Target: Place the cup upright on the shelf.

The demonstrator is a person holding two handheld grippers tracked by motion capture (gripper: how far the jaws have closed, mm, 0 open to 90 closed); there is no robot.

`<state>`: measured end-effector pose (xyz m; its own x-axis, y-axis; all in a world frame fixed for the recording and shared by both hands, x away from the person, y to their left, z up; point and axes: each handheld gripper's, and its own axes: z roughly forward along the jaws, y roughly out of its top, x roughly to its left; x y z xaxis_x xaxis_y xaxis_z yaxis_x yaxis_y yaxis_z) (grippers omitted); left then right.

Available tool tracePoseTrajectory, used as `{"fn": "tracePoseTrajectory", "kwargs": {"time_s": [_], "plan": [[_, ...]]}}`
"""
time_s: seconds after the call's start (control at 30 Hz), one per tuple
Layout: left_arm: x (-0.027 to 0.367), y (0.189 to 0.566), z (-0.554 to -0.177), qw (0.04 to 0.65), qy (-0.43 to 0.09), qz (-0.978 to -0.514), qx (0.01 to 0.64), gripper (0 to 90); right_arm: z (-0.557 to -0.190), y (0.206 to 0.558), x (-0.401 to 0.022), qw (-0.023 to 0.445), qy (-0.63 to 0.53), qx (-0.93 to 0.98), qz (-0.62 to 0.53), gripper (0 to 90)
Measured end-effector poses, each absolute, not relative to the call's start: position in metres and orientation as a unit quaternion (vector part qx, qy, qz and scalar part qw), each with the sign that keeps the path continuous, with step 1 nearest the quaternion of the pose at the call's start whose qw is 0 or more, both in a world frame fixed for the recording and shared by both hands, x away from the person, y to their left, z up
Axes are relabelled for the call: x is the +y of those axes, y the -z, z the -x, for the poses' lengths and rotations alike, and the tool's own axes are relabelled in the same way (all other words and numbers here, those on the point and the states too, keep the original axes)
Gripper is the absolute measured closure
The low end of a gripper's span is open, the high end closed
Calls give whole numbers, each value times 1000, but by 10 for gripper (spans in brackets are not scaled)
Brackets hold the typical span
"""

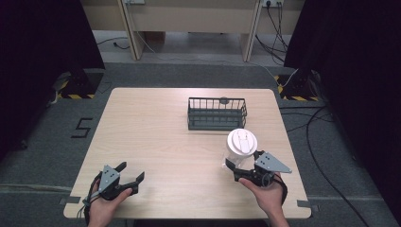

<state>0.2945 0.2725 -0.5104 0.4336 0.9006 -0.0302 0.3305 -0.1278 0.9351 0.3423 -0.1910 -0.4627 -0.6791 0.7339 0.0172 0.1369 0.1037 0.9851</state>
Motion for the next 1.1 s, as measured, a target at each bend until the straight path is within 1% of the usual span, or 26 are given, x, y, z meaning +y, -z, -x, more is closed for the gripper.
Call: {"fn": "tracePoseTrajectory", "kwargs": {"time_s": [0.67,1.1], "plan": [[272,512,-295,488,-289,-693,445,177,-368,455,-187,272,-578,694,-331,179],[272,511,-295,489,-288,-692,445,177,-385,440,-183,289,-581,681,-338,179]]}}
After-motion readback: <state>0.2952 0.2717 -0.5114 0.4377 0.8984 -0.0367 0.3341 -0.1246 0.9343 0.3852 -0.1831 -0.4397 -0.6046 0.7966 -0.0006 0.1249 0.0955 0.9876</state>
